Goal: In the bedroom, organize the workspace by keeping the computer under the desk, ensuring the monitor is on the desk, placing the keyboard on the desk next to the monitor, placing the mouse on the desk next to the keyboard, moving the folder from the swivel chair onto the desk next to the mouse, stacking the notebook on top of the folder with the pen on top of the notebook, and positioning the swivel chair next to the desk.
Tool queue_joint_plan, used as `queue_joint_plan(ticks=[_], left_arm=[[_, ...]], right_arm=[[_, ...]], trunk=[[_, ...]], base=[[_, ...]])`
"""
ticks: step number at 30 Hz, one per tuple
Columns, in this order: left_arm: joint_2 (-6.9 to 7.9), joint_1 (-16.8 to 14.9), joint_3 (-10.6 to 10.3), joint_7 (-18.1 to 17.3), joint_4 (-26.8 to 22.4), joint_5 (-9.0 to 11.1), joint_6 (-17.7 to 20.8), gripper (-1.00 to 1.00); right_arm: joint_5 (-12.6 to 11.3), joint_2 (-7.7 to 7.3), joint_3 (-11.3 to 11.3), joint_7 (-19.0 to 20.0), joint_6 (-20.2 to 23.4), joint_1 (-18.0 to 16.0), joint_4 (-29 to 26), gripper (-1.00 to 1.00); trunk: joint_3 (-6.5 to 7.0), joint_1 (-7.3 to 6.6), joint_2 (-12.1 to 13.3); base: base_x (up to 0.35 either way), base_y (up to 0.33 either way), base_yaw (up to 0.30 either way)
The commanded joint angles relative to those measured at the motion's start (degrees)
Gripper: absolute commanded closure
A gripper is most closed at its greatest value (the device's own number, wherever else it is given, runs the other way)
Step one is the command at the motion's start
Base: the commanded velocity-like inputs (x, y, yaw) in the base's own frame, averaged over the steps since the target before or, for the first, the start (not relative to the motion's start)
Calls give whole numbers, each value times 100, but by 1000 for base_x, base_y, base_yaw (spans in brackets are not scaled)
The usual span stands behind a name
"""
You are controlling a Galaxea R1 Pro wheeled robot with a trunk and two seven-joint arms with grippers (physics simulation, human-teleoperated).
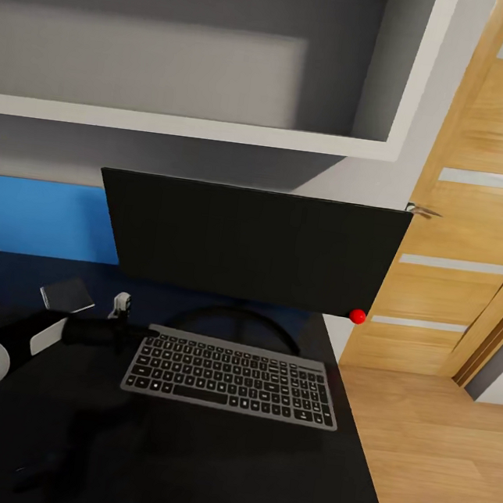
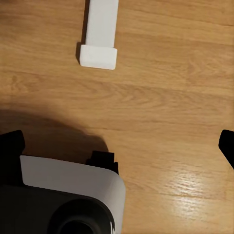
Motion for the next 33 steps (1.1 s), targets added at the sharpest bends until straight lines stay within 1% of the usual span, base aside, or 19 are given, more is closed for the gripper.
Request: queue_joint_plan(ticks=[1, 9, 18, 20, 33], left_arm=[[-19, -17, -31, 32, 10, 28, 40, 100], [-86, -65, -26, 198, 37, 29, 108, 100], [-212, -178, -21, 721, 60, 36, 155, 100], [-235, -194, -23, 776, 65, 37, 156, 100], [-265, -317, -6, 850, 172, 49, 148, 100]], right_arm=[[-53, -9, 32, -49, 6, -1, -15, -100], [-53, -9, 32, -49, 6, -1, -17, -100], [-53, -9, 32, -50, 6, -1, -16, -100], [-53, -9, 31, -51, 6, -1, -17, -100], [-53, -9, 30, -57, 6, -1, -18, -100]], trunk=[[-5, 0, -3], [-5, 0, -3], [-5, 0, -3], [-5, 0, -3], [-5, 0, -3]], base=[[0, 0, 0], [0, 0, 0], [0, 0, 0], [0, 0, 0], [0, 0, 0]])
